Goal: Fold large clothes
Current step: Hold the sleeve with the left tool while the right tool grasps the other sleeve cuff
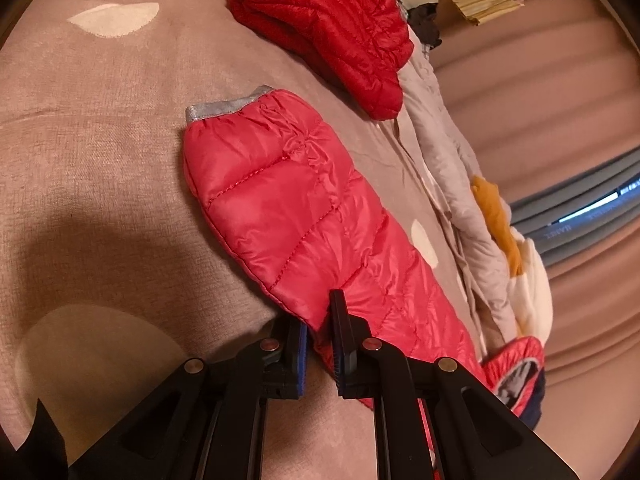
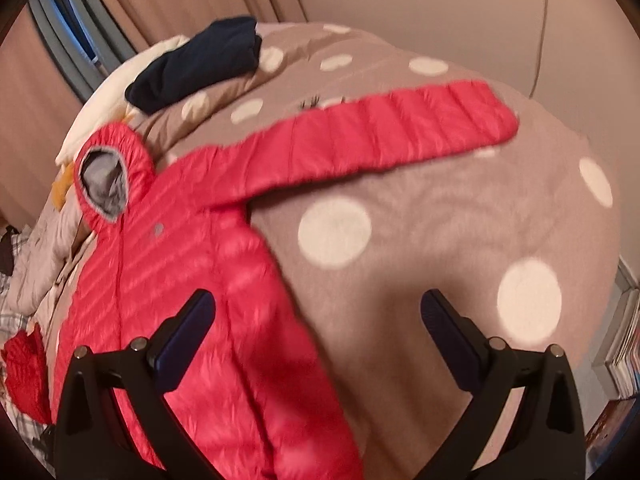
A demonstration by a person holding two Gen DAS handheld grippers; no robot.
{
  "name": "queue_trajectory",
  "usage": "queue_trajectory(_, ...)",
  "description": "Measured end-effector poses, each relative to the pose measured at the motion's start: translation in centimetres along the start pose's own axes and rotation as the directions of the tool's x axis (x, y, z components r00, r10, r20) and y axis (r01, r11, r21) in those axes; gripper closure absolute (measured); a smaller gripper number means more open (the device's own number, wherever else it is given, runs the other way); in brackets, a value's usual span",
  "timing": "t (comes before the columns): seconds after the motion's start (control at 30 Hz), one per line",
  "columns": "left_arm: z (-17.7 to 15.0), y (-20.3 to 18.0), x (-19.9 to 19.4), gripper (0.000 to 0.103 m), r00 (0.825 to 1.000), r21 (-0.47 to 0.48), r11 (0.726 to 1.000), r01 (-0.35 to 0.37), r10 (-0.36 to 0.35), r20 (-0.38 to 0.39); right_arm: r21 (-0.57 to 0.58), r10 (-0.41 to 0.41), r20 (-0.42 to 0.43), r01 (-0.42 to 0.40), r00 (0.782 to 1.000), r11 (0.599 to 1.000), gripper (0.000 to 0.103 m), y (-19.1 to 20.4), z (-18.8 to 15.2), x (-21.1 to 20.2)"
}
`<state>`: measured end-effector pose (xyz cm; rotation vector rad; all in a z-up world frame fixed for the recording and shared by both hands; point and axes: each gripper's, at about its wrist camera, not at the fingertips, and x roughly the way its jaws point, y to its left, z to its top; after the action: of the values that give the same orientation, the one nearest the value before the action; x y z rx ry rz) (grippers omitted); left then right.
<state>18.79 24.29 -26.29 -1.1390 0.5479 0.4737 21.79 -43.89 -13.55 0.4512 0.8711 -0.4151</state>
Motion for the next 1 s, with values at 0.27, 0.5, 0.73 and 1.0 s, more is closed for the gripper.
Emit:
queue_trajectory(0.27,-0.6,-0.2,0.3,0.092,0.999,0.037,0.999,-0.014,0.013,0.036,-0.02,0.051,0.022,-0.05,0.998,0.999,0.0,-0.4,2.7,1.9)
queue_trajectory(0.5,-1.3,-1.2,0.5,0.092,0.995,0.094,0.993,-0.076,0.069,0.078,0.061,0.077,0.066,-0.081,0.995,0.995,0.0,-3.4,5.8,4.3)
queue_trajectory(0.73,-1.8,-1.9,1.1,0.092,0.989,0.106,0.988,-0.11,0.098,0.112,0.182,0.04,0.053,-0.049,0.998,0.982,0.0,-8.0,7.4,6.5)
queue_trajectory(1.0,-2.1,-2.0,1.2,0.092,0.985,0.117,0.986,-0.118,0.102,0.136,0.363,0.028,0.048,-0.044,0.998,0.931,0.001,-15.8,7.6,7.4)
